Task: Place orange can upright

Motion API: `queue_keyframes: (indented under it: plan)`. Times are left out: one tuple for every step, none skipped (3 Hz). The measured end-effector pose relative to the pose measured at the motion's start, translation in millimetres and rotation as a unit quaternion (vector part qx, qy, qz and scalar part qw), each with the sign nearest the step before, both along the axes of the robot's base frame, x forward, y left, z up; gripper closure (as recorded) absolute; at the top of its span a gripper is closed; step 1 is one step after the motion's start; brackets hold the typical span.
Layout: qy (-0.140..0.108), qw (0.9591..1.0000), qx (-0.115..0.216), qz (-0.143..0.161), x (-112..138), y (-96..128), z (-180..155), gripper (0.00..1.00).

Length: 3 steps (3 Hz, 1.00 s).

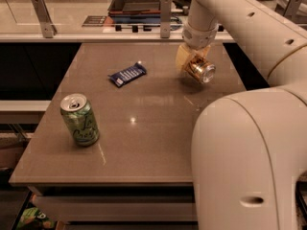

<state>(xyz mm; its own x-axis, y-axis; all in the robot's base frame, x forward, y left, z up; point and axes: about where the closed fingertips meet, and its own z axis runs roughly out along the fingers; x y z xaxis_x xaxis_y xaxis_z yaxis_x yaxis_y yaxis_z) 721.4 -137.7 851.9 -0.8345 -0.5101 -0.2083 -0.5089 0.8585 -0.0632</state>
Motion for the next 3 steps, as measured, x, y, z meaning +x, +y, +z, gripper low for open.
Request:
queue_keyframes:
  plan:
    - [-0.024,0.9996,-0.001,-0.016,-13,-6,11,1.00]
    - [-0.054,0.9983,0.000,-0.020,-22,-8,21,1.00]
    - [-0.103,0.9945,0.004,-0.020,-24,-12,34,1.00]
